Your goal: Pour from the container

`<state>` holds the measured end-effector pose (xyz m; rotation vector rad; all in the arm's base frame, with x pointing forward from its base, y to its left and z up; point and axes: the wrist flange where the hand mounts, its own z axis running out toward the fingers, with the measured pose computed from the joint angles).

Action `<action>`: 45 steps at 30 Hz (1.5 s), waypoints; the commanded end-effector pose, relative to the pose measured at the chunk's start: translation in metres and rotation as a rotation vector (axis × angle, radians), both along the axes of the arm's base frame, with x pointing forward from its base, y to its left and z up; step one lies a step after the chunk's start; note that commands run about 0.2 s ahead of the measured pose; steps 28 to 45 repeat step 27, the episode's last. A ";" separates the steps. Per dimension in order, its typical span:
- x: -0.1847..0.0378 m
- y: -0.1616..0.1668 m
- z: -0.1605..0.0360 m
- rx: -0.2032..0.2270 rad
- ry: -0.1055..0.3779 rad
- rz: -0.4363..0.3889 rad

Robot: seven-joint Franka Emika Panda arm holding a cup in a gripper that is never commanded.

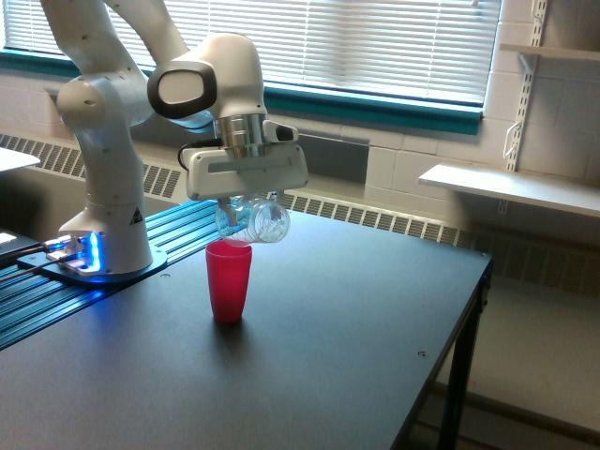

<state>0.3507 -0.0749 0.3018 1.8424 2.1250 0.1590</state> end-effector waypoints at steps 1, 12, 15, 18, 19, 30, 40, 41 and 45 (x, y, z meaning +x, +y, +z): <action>-0.001 0.003 0.004 0.033 -0.033 0.011; 0.004 0.014 0.003 0.102 -0.028 0.013; 0.008 0.012 0.006 0.139 -0.050 -0.015; 0.008 0.010 0.005 0.183 -0.077 -0.057; 0.007 0.011 0.003 0.200 -0.086 -0.057; 0.016 0.006 -0.001 0.277 -0.127 -0.142; 0.016 0.006 -0.001 0.277 -0.127 -0.142; 0.016 0.006 -0.001 0.277 -0.127 -0.142; 0.016 0.006 -0.001 0.277 -0.127 -0.142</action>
